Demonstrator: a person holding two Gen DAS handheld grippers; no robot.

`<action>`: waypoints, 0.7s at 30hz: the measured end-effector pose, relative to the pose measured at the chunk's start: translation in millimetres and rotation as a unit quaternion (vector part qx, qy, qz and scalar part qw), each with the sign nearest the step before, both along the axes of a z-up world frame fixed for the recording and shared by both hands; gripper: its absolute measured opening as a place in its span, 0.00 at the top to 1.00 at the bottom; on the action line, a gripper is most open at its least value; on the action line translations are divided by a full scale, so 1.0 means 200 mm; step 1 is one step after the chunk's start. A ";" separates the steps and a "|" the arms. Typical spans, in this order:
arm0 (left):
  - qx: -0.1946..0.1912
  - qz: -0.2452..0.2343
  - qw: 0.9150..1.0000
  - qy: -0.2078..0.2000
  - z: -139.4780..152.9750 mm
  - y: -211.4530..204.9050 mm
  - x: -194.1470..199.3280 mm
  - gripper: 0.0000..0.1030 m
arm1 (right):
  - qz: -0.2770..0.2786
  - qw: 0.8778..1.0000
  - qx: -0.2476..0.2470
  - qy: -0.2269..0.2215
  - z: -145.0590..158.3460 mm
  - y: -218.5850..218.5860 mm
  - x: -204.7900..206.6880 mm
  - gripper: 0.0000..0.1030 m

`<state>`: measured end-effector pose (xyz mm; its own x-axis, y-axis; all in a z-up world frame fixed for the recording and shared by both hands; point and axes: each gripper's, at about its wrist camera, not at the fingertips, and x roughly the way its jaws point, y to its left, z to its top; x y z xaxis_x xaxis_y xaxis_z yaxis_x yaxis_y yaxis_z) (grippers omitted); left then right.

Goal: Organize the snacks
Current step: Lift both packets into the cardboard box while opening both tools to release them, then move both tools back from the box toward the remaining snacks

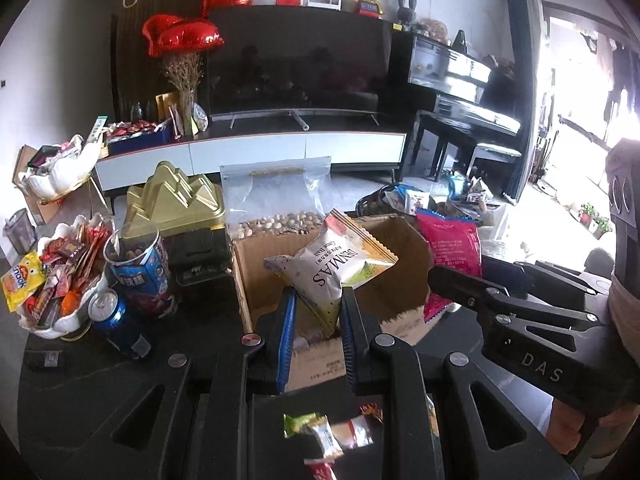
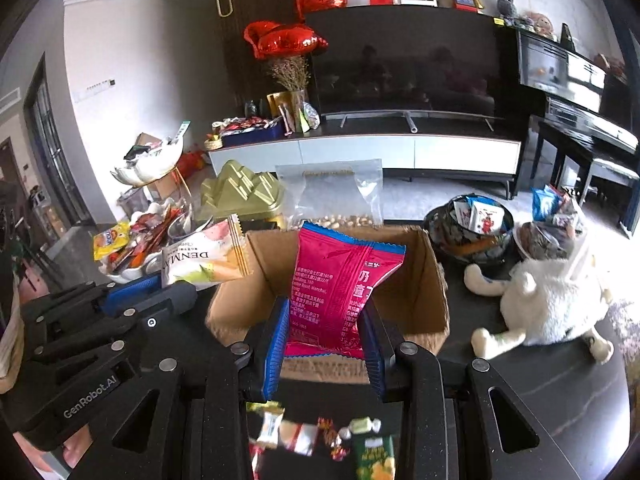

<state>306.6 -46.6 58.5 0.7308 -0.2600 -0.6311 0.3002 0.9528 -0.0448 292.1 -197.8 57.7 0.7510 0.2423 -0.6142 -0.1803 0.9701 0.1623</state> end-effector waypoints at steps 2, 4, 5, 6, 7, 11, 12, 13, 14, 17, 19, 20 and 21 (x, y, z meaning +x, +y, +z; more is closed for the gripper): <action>0.004 -0.001 1.000 0.003 -0.02 -0.01 0.06 0.79 | 0.002 1.000 -0.001 0.003 -0.02 0.00 0.06 0.66; 0.004 0.000 1.000 0.007 -0.04 -0.01 0.11 0.79 | 0.001 1.000 0.001 0.007 -0.05 -0.01 0.12 0.66; 0.002 0.002 1.000 0.011 -0.05 -0.01 0.13 0.79 | 0.001 1.000 0.001 0.009 -0.06 -0.01 0.14 0.66; 0.000 0.003 1.000 0.015 -0.07 -0.02 0.16 0.79 | 0.001 1.000 0.002 0.011 -0.07 -0.01 0.17 0.66; -0.001 0.004 1.000 0.017 -0.08 -0.02 0.19 0.78 | 0.001 1.000 0.001 0.012 -0.09 -0.01 0.20 0.66; -0.004 0.021 0.999 0.027 -0.12 -0.02 0.28 0.64 | -0.011 1.000 -0.005 0.018 -0.14 -0.02 0.28 0.57; -0.007 0.027 0.999 0.027 -0.13 -0.01 0.28 0.59 | -0.018 1.000 -0.007 0.018 -0.15 -0.03 0.28 0.47; -0.008 0.031 0.999 0.026 -0.14 0.00 0.28 0.56 | -0.024 1.000 -0.007 0.015 -0.15 -0.04 0.28 0.43; -0.006 0.034 0.999 0.025 -0.14 0.00 0.27 0.56 | -0.027 0.999 -0.008 0.014 -0.16 -0.04 0.27 0.43; 0.007 0.033 0.999 0.026 -0.15 -0.01 0.22 0.56 | -0.032 0.999 -0.008 0.012 -0.17 -0.06 0.23 0.43; 0.009 0.028 0.999 0.019 -0.14 -0.02 0.16 0.55 | -0.028 1.000 -0.007 0.008 -0.16 -0.06 0.19 0.43; 0.012 0.029 0.999 0.016 -0.13 -0.01 0.14 0.55 | -0.026 1.000 -0.007 0.004 -0.16 -0.06 0.16 0.43; 0.015 0.031 0.999 0.012 -0.12 -0.01 0.11 0.55 | -0.026 1.000 -0.006 0.002 -0.15 -0.05 0.14 0.43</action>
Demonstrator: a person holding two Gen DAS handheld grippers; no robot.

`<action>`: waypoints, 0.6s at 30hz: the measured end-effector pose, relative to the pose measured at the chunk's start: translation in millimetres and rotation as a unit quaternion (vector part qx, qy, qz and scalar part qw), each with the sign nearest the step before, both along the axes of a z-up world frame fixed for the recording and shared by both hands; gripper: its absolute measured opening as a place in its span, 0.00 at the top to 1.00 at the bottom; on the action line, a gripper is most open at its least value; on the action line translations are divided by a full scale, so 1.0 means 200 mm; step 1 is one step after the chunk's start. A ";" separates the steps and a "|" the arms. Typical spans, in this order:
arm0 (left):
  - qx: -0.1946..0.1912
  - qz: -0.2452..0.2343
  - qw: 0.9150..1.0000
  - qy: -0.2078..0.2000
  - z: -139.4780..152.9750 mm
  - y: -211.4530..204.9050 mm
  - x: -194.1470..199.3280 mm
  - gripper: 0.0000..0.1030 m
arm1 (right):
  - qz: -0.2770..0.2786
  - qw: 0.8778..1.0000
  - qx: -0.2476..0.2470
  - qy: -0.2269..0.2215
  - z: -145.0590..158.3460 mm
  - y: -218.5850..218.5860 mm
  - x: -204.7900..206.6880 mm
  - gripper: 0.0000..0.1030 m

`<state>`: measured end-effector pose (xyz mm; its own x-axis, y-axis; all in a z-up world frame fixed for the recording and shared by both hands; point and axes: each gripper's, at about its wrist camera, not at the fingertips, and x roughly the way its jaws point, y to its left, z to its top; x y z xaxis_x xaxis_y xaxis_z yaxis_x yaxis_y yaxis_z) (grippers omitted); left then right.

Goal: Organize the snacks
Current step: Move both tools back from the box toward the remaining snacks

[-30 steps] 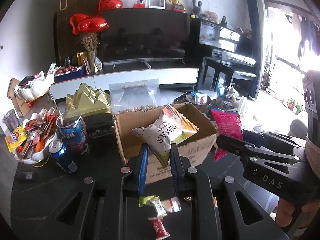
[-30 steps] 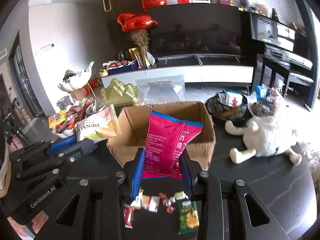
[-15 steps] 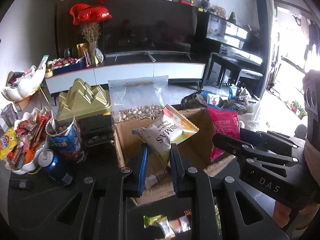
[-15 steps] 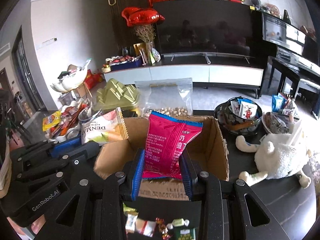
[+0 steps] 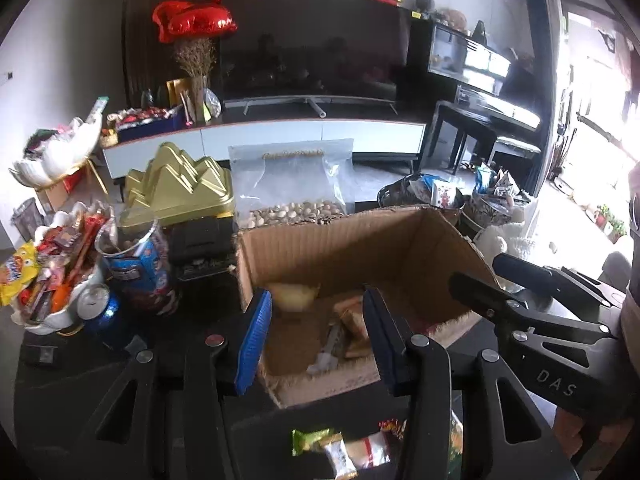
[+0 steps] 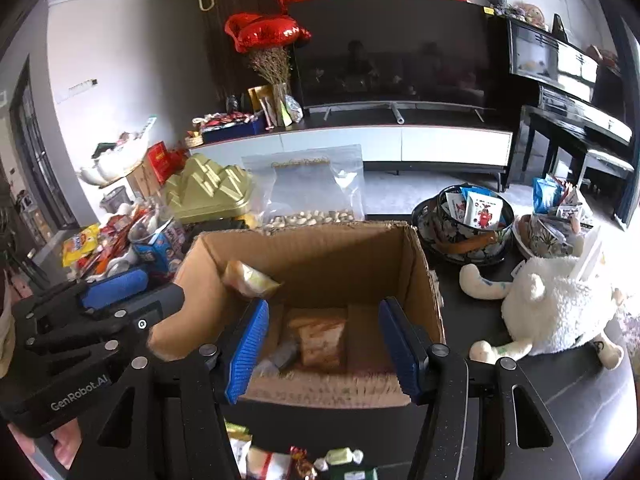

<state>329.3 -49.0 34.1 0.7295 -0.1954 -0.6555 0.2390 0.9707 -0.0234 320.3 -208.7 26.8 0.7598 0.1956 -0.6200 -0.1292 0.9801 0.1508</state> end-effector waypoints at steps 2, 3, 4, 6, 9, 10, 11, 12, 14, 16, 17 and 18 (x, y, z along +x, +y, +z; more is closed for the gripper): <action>0.001 -0.001 1.000 -0.006 0.02 0.01 -0.06 0.54 | 0.002 1.000 0.003 -0.003 0.01 0.00 -0.06 0.43; 0.002 -0.001 1.000 -0.009 0.03 0.01 -0.08 0.54 | 0.003 1.000 0.003 -0.004 0.02 0.00 -0.09 0.43; 0.006 0.001 1.000 -0.012 0.04 0.02 -0.11 0.54 | 0.002 1.000 0.002 -0.005 0.02 0.01 -0.10 0.43; 0.009 0.003 1.000 -0.016 0.05 0.03 -0.17 0.54 | 0.002 1.000 0.000 -0.007 0.02 0.01 -0.16 0.43; 0.011 0.005 1.000 -0.014 0.05 0.03 -0.24 0.53 | 0.007 1.000 -0.002 -0.002 0.02 0.02 -0.23 0.43; 0.010 0.005 1.000 -0.012 0.04 0.04 -0.26 0.53 | 0.009 1.000 -0.003 -0.001 0.01 0.02 -0.25 0.43; 0.009 0.007 1.000 -0.009 0.04 0.04 -0.28 0.53 | 0.009 1.000 -0.006 0.002 0.01 0.02 -0.26 0.43; 0.008 0.009 1.000 -0.005 0.03 0.05 -0.29 0.53 | 0.010 1.000 -0.008 0.006 0.00 0.03 -0.28 0.43; 0.007 0.011 1.000 0.002 0.01 0.05 -0.32 0.53 | 0.011 1.000 -0.010 0.013 -0.01 0.03 -0.30 0.43; 0.009 0.013 1.000 0.007 -0.01 0.06 -0.34 0.53 | 0.013 1.000 -0.010 0.020 -0.02 0.03 -0.32 0.43; 0.010 0.013 1.000 0.011 -0.03 0.05 -0.36 0.53 | 0.015 1.000 -0.009 0.025 -0.03 0.03 -0.33 0.43; 0.011 0.012 1.000 0.015 -0.04 0.05 -0.37 0.53 | 0.017 0.999 -0.009 0.029 -0.04 0.04 -0.34 0.43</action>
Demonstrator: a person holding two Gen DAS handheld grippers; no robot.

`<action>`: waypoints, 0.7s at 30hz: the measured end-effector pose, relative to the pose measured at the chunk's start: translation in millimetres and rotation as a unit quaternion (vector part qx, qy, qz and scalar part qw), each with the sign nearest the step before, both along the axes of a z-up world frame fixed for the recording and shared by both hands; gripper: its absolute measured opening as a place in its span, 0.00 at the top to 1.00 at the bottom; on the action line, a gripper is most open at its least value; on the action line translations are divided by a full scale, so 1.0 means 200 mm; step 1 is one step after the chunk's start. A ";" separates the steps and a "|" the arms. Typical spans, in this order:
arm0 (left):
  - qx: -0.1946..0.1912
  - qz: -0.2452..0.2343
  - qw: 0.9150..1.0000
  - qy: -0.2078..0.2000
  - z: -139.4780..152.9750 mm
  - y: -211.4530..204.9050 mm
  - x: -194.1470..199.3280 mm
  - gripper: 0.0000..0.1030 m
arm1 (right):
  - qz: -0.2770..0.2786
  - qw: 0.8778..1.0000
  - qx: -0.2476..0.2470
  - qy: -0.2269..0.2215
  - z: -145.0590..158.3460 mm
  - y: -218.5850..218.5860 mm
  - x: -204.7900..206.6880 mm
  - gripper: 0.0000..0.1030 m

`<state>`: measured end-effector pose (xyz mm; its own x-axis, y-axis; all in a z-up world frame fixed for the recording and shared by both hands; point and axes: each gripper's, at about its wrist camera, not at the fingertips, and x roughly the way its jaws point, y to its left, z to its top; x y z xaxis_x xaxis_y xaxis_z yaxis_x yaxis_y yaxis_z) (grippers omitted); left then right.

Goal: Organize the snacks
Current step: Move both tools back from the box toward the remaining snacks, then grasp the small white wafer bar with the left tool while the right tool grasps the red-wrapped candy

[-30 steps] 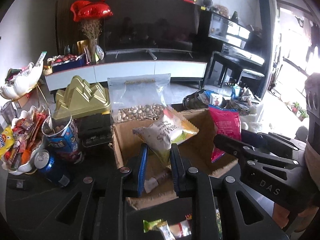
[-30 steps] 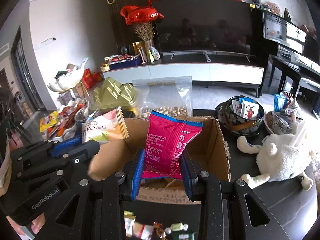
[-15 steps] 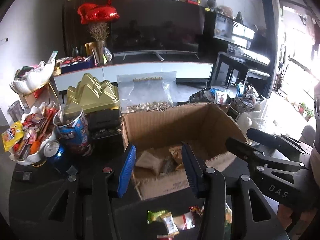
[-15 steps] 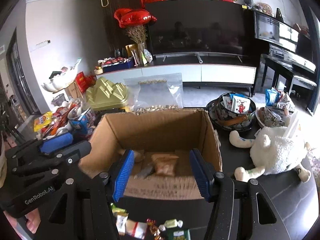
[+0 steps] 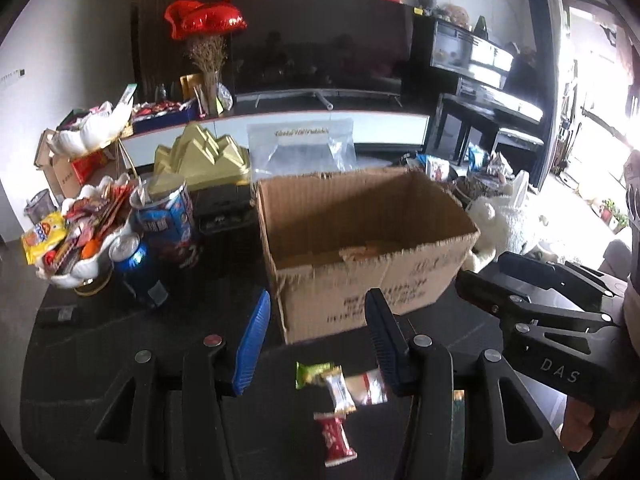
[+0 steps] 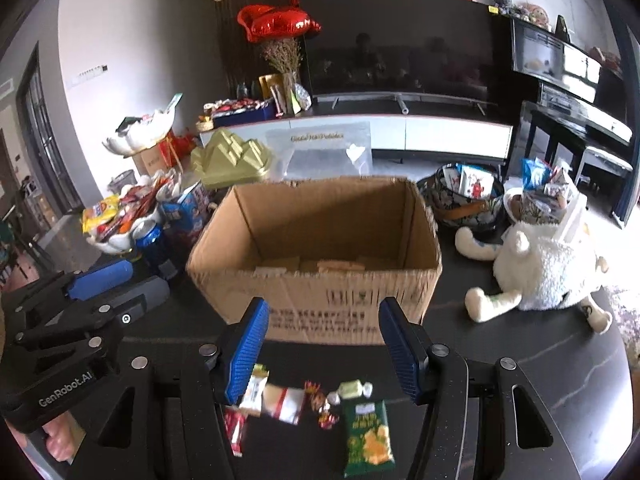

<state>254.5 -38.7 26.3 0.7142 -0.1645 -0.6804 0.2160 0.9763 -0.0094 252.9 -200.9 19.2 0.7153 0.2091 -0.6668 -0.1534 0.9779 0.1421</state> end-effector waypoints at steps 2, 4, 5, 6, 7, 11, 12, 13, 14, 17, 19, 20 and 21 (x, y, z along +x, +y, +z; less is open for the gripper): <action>-0.001 -0.005 1.000 0.007 -0.03 0.00 -0.03 0.53 | 0.006 1.000 0.002 0.012 -0.03 0.00 -0.02 0.43; 0.001 -0.010 1.000 0.013 -0.05 -0.01 -0.05 0.53 | 0.008 1.000 0.001 0.018 -0.06 0.00 -0.05 0.43; 0.001 -0.015 1.000 0.014 -0.07 -0.01 -0.06 0.53 | 0.009 1.000 0.001 0.019 -0.07 0.00 -0.06 0.43; 0.001 -0.018 1.000 0.015 -0.08 -0.01 -0.07 0.53 | 0.009 1.000 0.000 0.020 -0.08 0.00 -0.07 0.43; 0.002 -0.020 1.000 0.017 -0.09 -0.01 -0.08 0.53 | 0.011 1.000 0.000 0.022 -0.10 0.00 -0.08 0.43; 0.002 -0.029 0.999 0.024 -0.15 -0.02 -0.12 0.53 | 0.018 0.999 -0.005 0.028 -0.16 0.00 -0.12 0.44; 0.002 -0.031 0.999 0.026 -0.17 -0.02 -0.12 0.53 | 0.021 0.999 -0.004 0.030 -0.18 0.00 -0.13 0.44; 0.001 -0.035 0.999 0.028 -0.19 -0.02 -0.13 0.54 | 0.023 0.999 -0.004 0.031 -0.19 0.00 -0.14 0.44; 0.001 -0.038 0.999 0.030 -0.20 -0.02 -0.14 0.54 | 0.024 0.999 -0.005 0.032 -0.21 0.01 -0.14 0.44; -0.001 -0.044 0.998 0.038 -0.26 -0.02 -0.15 0.54 | 0.031 0.999 -0.011 0.035 -0.26 0.02 -0.16 0.44; -0.001 -0.046 0.998 0.043 -0.30 -0.02 -0.16 0.54 | 0.035 0.999 -0.015 0.035 -0.29 0.03 -0.17 0.46; -0.003 -0.049 0.998 0.046 -0.32 -0.02 -0.16 0.54 | 0.036 0.999 -0.016 0.037 -0.31 0.03 -0.17 0.47; -0.004 -0.052 0.997 0.048 -0.33 -0.02 -0.16 0.55 | 0.038 0.998 -0.015 0.039 -0.33 0.03 -0.18 0.48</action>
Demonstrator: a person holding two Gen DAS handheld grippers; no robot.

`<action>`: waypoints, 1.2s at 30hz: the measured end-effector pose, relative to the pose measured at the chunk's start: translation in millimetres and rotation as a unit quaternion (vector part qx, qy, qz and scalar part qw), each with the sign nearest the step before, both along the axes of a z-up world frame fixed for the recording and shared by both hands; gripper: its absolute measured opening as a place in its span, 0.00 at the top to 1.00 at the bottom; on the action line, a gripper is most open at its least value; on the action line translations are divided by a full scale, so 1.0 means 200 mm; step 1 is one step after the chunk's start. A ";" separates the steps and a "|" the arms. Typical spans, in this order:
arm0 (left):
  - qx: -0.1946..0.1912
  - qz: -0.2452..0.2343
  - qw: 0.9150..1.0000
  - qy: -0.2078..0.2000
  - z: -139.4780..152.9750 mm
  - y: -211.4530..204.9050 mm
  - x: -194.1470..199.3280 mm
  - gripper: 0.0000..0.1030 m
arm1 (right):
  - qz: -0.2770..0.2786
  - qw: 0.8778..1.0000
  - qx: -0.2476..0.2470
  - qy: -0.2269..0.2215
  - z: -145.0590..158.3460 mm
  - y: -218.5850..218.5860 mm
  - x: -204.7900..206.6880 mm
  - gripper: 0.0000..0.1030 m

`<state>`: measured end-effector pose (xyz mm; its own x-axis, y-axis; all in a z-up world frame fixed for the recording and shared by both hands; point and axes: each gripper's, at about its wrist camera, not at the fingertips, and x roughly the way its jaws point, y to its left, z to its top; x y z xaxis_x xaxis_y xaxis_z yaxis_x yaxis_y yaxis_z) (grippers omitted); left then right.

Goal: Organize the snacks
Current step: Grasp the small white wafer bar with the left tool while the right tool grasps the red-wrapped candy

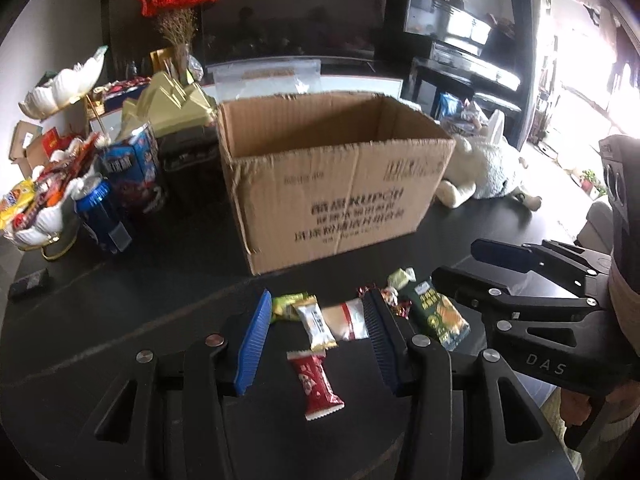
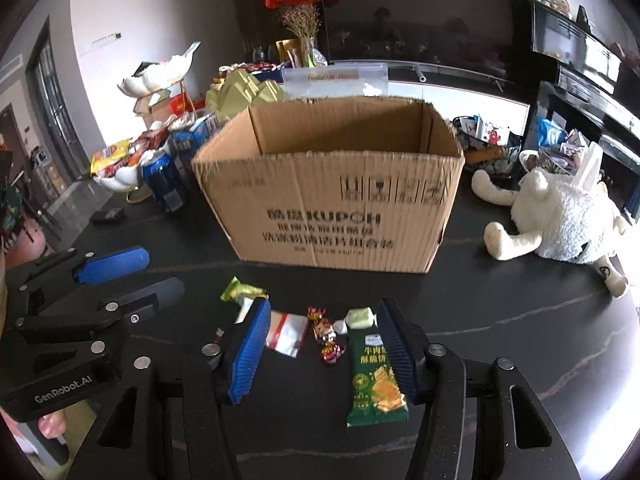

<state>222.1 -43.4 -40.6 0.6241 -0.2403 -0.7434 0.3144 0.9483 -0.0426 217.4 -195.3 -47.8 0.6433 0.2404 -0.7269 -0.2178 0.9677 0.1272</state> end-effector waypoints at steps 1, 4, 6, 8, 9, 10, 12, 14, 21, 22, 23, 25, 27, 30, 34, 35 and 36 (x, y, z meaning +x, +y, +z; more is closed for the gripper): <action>0.001 -0.003 1.000 0.004 -0.02 0.00 0.00 0.56 | 0.003 1.000 0.001 0.002 -0.02 0.00 0.00 0.48; 0.006 -0.014 1.000 0.011 -0.08 -0.01 -0.01 0.57 | 0.014 1.000 -0.003 0.011 -0.09 0.01 0.00 0.51; 0.008 -0.018 1.000 0.017 -0.12 -0.01 0.00 0.58 | 0.020 1.000 -0.003 0.018 -0.12 0.02 0.01 0.53; 0.007 -0.020 0.999 0.029 -0.16 -0.01 0.02 0.63 | 0.023 0.999 -0.003 0.022 -0.16 0.03 0.02 0.54; 0.005 -0.021 0.999 0.033 -0.18 -0.01 0.03 0.63 | 0.025 0.999 -0.002 0.026 -0.17 0.03 0.03 0.56; 0.004 -0.023 0.999 0.037 -0.20 -0.01 0.04 0.63 | 0.028 0.999 0.000 0.030 -0.19 0.04 0.04 0.57; 0.000 -0.027 0.999 0.044 -0.23 0.00 0.06 0.65 | 0.032 0.999 0.002 0.036 -0.23 0.04 0.05 0.58; -0.002 -0.034 0.998 0.051 -0.26 -0.01 0.08 0.68 | 0.034 0.999 0.005 0.042 -0.26 0.05 0.07 0.60; -0.014 -0.042 0.996 0.075 -0.35 -0.02 0.14 0.71 | 0.037 0.998 0.008 0.052 -0.34 0.06 0.12 0.63; -0.017 -0.043 0.996 0.079 -0.36 -0.02 0.15 0.71 | 0.038 0.998 0.009 0.052 -0.34 0.06 0.13 0.64; -0.020 -0.042 0.996 0.082 -0.37 -0.02 0.16 0.71 | 0.040 0.998 0.009 0.053 -0.35 0.07 0.13 0.64; -0.021 -0.041 0.995 0.086 -0.39 -0.02 0.18 0.71 | 0.042 0.998 0.008 0.055 -0.37 0.07 0.15 0.64; -0.020 -0.038 0.995 0.090 -0.41 -0.02 0.19 0.71 | 0.042 0.997 0.010 0.057 -0.38 0.07 0.17 0.65; -0.018 -0.035 0.995 0.094 -0.43 -0.03 0.21 0.71 | 0.039 0.997 0.014 0.061 -0.40 0.07 0.19 0.66; -0.018 -0.027 0.995 0.099 -0.45 -0.04 0.24 0.71 | 0.041 0.997 0.018 0.067 -0.41 0.08 0.22 0.69; -0.020 -0.026 0.994 0.101 -0.45 -0.04 0.25 0.72 | 0.042 0.997 0.018 0.069 -0.42 0.08 0.22 0.70; -0.021 -0.025 0.994 0.104 -0.46 -0.04 0.25 0.72 | 0.043 0.996 0.018 0.071 -0.42 0.09 0.22 0.72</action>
<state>272.6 -50.6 -132.3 0.4448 -0.3009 -0.8436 0.3419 0.9276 -0.1506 262.4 -177.6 -132.7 0.5109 0.3188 -0.7983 -0.2781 0.9400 0.1974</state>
